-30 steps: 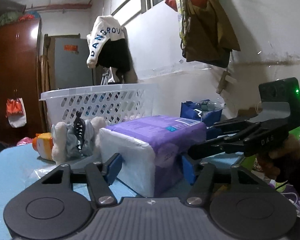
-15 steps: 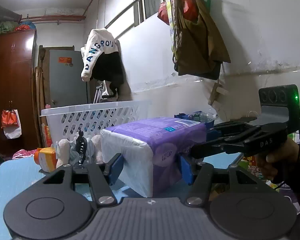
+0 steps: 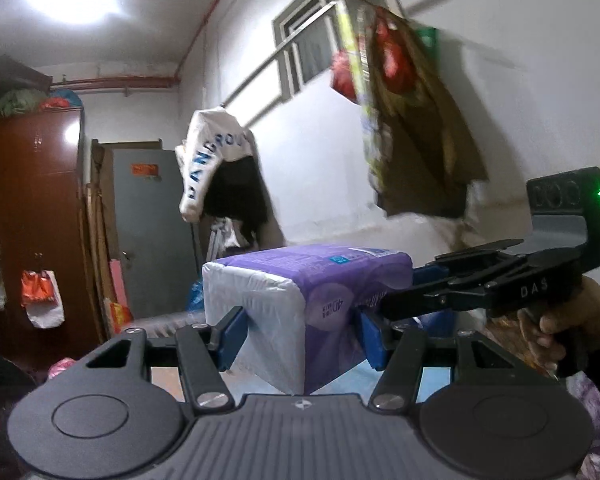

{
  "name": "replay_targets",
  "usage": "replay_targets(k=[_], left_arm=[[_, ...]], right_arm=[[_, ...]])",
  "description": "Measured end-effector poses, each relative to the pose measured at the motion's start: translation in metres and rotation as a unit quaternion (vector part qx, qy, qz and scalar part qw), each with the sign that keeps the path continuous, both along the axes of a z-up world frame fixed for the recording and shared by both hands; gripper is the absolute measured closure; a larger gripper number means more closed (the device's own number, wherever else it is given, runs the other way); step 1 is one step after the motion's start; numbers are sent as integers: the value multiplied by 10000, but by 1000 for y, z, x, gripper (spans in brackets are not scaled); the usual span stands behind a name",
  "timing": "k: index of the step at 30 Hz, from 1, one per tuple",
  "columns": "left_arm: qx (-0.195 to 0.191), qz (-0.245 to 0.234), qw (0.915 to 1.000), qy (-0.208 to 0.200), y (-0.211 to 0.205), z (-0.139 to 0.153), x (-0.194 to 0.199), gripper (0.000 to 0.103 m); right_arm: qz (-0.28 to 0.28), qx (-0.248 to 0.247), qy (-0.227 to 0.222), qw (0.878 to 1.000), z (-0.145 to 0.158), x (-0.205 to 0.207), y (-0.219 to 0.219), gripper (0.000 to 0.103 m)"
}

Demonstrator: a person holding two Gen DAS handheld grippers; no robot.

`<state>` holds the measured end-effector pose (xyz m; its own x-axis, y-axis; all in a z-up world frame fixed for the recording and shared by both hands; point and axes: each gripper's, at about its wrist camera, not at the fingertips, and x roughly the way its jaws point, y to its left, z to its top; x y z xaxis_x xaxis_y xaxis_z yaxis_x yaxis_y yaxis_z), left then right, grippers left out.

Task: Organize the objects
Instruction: 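Lift the purple tissue pack into the basket and open both tools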

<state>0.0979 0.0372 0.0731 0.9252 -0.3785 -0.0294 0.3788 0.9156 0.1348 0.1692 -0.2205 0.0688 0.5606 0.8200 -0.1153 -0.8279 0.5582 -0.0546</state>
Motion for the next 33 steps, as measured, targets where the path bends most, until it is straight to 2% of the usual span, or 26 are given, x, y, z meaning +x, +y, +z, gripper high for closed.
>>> replay_targets(k=[3, 6, 10, 15, 16, 17, 18, 19, 20, 21, 24, 26, 28, 31, 33], left_arm=[[-48, 102, 9998, 164, 7, 27, 42, 42], [-104, 141, 9989, 439, 15, 41, 88, 42], [-142, 169, 9966, 792, 22, 36, 138, 43], [-38, 334, 9906, 1325, 17, 21, 175, 42], [-53, 338, 9906, 1327, 17, 18, 177, 41], [-101, 354, 9915, 1249, 18, 18, 175, 40], [-236, 456, 9936, 1010, 23, 18, 165, 35], [-342, 556, 9950, 753, 28, 18, 152, 27], [-460, 614, 9959, 472, 35, 18, 134, 7], [-565, 618, 9960, 296, 41, 17, 117, 0], [-594, 555, 9965, 183, 51, 6, 68, 0], [-458, 694, 9964, 190, 53, -9, 37, 0], [-252, 1034, 9941, 200, 53, -27, 12, 0], [-205, 1335, 9901, 384, 58, -54, -11, 0], [-355, 1464, 9868, 589, 65, -66, -12, 0]], right_arm=[[-203, -124, 65, 9997, 27, 34, 18, 50], [-353, -204, 401, 9984, 39, 76, 34, 50], [-590, -454, 856, 9935, 33, 121, 58, 50], [-912, -865, 1086, 9861, 15, 144, 69, 50], [-959, -967, 1118, 9843, 12, 147, 69, 51], [-1086, -1115, 1075, 9819, 9, 146, 69, 52], [-1335, -1187, 927, 9795, 9, 141, 65, 46], [-1607, -1161, 714, 9776, 8, 132, 59, 28], [-1728, -1062, 575, 9775, 9, 122, 51, 16], [-1799, -890, 506, 9783, 7, 111, 40, 0], [-1681, -300, 688, 9829, -4, 85, 6, 0], [-1606, -26, 933, 9826, -19, 70, -12, 0], [-1643, 186, 1213, 9788, -39, 56, -23, 0], [-1736, 415, 1816, 9670, -62, 45, -20, 0], [-1542, 416, 2014, 9664, -75, 35, -11, 0]])
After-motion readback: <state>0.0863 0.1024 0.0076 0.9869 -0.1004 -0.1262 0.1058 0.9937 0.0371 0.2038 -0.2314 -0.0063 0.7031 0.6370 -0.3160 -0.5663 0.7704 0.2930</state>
